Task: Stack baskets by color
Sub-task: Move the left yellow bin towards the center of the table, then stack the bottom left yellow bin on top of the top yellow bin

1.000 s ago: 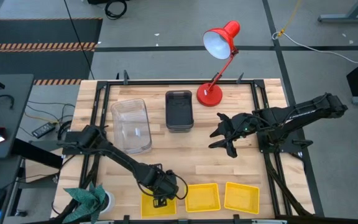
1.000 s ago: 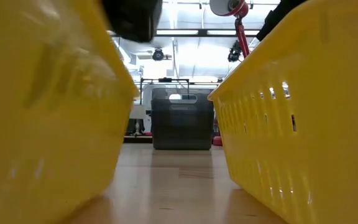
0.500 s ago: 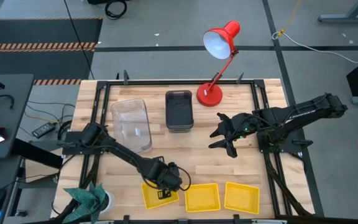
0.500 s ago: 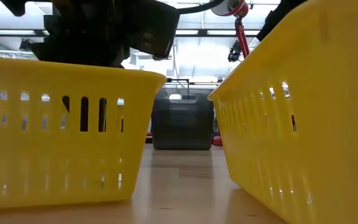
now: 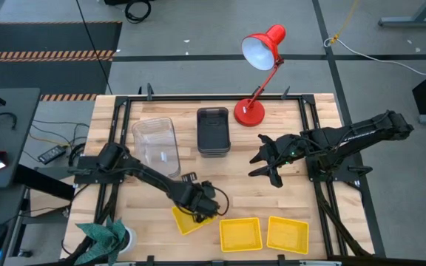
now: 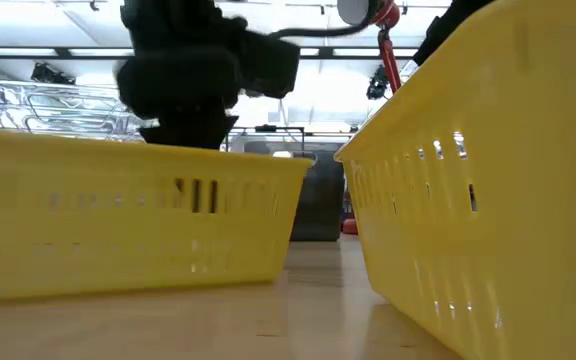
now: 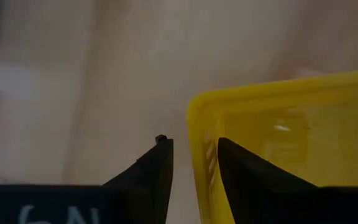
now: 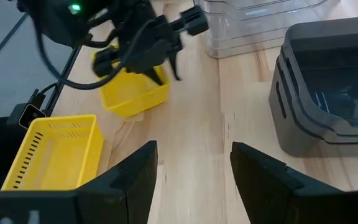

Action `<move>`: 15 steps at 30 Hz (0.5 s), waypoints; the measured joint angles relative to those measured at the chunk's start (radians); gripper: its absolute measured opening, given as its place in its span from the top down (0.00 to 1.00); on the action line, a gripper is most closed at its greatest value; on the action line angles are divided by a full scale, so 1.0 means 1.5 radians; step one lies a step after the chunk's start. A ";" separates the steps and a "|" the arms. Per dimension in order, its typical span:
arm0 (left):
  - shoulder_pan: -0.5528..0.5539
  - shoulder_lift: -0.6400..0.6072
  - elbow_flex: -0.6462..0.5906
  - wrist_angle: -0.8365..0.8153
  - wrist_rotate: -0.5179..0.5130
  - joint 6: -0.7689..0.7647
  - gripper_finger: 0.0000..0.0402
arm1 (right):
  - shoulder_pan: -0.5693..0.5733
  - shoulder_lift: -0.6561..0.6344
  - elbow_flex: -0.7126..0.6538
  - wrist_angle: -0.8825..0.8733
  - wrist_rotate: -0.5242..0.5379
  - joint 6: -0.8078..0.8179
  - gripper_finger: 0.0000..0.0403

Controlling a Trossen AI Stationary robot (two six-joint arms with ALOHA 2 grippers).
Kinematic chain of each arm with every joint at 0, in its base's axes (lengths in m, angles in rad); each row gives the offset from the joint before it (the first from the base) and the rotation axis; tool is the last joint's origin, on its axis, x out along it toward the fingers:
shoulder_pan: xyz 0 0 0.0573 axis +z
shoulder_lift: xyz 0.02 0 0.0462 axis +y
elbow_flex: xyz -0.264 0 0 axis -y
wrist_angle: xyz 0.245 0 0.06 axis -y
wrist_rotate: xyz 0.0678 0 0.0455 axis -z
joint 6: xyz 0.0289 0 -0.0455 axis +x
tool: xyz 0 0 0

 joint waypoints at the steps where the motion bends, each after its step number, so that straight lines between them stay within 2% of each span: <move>1: 0.004 0.000 0.000 -0.010 -0.013 0.001 0.67 | 0.000 0.000 0.000 0.000 0.000 0.000 0.48; 6: 0.020 0.000 0.000 -0.029 -0.076 0.026 0.67 | 0.000 0.000 0.000 0.000 0.000 -0.005 0.48; 15: 0.025 -0.041 0.000 -0.018 -0.046 0.049 0.67 | 0.000 0.000 0.000 -0.004 -0.001 -0.005 0.48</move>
